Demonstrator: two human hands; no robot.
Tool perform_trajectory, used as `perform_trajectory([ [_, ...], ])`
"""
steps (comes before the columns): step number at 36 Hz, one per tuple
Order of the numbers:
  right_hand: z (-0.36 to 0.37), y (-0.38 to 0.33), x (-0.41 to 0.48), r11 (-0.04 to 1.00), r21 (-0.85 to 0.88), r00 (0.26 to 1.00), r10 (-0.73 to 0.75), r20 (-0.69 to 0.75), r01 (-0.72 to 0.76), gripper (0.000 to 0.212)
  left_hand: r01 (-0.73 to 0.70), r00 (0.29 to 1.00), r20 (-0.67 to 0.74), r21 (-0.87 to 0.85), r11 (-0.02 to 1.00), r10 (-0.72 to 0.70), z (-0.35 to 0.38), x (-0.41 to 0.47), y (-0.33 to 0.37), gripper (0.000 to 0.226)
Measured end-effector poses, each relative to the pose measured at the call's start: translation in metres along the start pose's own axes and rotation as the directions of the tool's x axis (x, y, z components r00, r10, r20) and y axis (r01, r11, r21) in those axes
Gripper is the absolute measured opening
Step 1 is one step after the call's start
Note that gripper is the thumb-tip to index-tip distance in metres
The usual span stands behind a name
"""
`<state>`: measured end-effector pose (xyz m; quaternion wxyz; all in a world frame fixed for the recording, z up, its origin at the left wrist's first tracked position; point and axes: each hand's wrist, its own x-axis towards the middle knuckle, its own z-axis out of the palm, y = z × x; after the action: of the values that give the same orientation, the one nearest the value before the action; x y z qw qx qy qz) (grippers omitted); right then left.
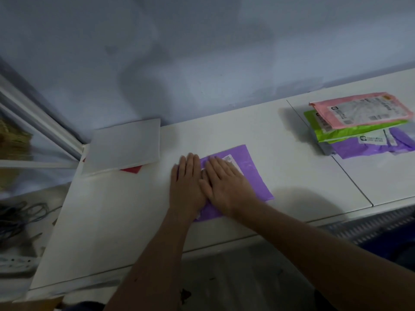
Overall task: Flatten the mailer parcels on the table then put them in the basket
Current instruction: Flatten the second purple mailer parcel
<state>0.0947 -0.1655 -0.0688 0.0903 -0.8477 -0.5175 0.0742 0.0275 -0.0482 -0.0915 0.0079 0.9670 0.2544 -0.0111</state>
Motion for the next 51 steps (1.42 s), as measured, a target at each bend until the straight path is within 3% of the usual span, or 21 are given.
perform_trajectory([
  [3,-0.003,0.016,-0.006,0.992,-0.121,0.999,-0.044,0.028,0.047,0.096,0.059,0.994,-0.087,-0.055,0.997,-0.063,0.000,0.003,0.003,0.062],
  [5,-0.004,0.026,-0.008,0.995,-0.089,0.999,0.038,-0.016,-0.040,0.085,0.066,0.991,-0.110,-0.063,0.996,-0.072,0.003,0.003,0.003,0.057],
  [13,-0.007,0.056,-0.016,0.962,0.123,0.967,0.250,-0.038,-0.244,0.067,0.053,0.996,-0.074,-0.062,0.997,-0.058,0.003,0.005,0.002,0.067],
  [17,-0.006,0.057,-0.018,0.962,0.135,0.970,0.243,-0.010,-0.239,0.074,0.103,0.994,-0.032,-0.066,0.992,-0.105,-0.004,0.006,0.012,0.079],
  [19,-0.005,0.058,-0.017,0.960,0.141,0.969,0.248,-0.015,-0.243,0.074,0.136,0.986,-0.080,-0.111,0.984,-0.145,-0.010,0.009,0.028,0.073],
  [21,-0.002,0.058,-0.016,0.965,0.113,0.969,0.242,-0.045,-0.236,0.075,0.050,0.988,-0.134,-0.161,0.986,-0.072,-0.019,0.011,0.047,0.062],
  [23,0.001,0.061,-0.016,0.976,0.051,0.975,0.214,-0.059,-0.212,0.081,-0.115,0.985,-0.141,-0.143,0.983,0.095,-0.014,0.015,0.065,0.053],
  [26,0.004,0.062,-0.016,0.980,0.053,0.979,0.196,-0.056,-0.193,0.077,-0.102,0.995,-0.016,-0.243,0.965,0.101,-0.006,0.017,0.069,0.056],
  [31,0.003,0.062,-0.014,0.977,0.056,0.978,0.209,-0.031,-0.207,0.082,-0.121,0.992,-0.035,-0.103,0.987,0.118,-0.002,0.015,0.057,0.079],
  [40,-0.003,0.060,-0.014,0.964,0.115,0.971,0.241,-0.002,-0.239,0.061,0.018,0.995,-0.101,-0.054,0.998,-0.023,-0.003,-0.003,0.022,0.060],
  [47,-0.014,0.053,-0.010,0.942,0.182,0.959,0.279,0.048,-0.284,0.063,0.121,0.989,0.097,-0.072,0.990,-0.114,-0.005,-0.021,-0.007,0.074],
  [51,-0.032,0.050,-0.001,0.872,0.321,0.925,0.380,0.034,-0.370,0.058,0.286,0.958,0.094,-0.365,0.886,-0.270,-0.030,-0.020,-0.007,0.057],
])
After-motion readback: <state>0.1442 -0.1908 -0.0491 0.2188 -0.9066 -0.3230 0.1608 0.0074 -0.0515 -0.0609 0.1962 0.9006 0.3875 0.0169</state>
